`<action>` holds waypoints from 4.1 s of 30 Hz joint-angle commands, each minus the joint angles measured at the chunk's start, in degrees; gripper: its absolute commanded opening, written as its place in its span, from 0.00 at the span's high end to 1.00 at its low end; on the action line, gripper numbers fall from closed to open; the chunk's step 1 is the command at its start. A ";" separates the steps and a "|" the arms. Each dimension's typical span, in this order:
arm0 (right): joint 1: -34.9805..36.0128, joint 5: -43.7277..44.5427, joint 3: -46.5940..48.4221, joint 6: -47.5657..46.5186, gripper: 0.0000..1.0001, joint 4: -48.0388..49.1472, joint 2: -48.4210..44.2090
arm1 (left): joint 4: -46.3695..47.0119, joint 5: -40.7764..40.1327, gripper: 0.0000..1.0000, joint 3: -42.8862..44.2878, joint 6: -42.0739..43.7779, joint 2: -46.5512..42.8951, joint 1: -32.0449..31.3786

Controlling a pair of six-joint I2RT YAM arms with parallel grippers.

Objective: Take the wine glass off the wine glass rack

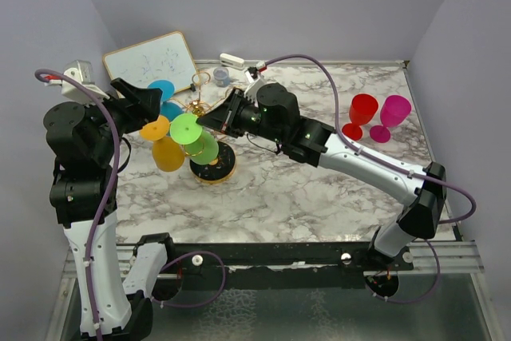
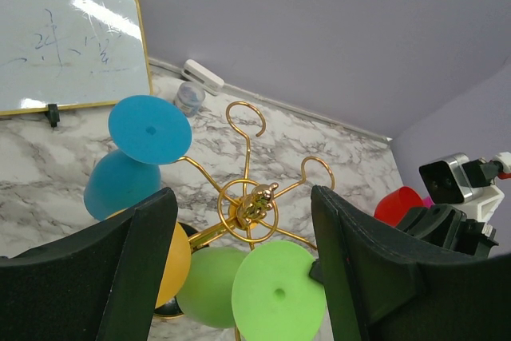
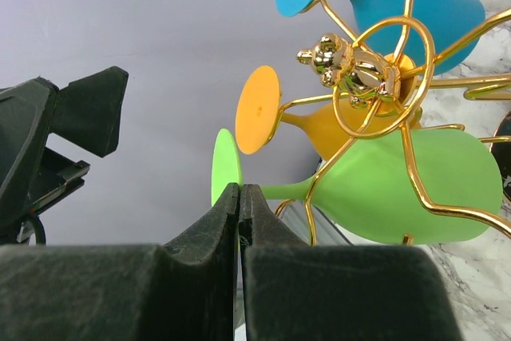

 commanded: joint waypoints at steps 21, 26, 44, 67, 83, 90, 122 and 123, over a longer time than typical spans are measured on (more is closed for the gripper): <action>-0.67 -13.83 4.80 -3.13 0.99 2.12 3.75 | 2.29 2.21 0.30 0.85 -0.46 1.46 -0.11; -0.65 -16.69 3.29 -6.60 0.99 -0.08 0.72 | 3.75 4.24 0.30 0.92 -1.19 2.54 -0.17; -0.69 -18.29 -7.55 -11.81 0.99 -2.88 -10.18 | 7.07 10.15 0.30 5.56 -1.83 8.44 -0.20; -0.66 12.61 -8.65 -25.93 0.99 -15.25 -28.43 | 45.72 42.25 0.30 3.02 -24.10 17.22 -6.24; -0.65 28.61 -5.38 -34.67 0.99 -13.04 -28.41 | 43.53 47.18 0.31 2.28 -17.00 24.76 -19.98; -0.66 30.13 -2.83 -35.52 0.99 -11.71 -27.58 | 43.85 46.71 0.32 3.26 -16.71 27.92 -22.80; -0.68 22.33 -5.44 -36.74 0.67 -13.19 -33.10 | 60.58 49.18 1.00 1.39 -26.24 32.13 -30.82; -0.69 19.48 -6.65 -38.52 0.57 -12.81 -34.38 | 61.26 49.38 1.00 1.25 -26.29 32.07 -30.82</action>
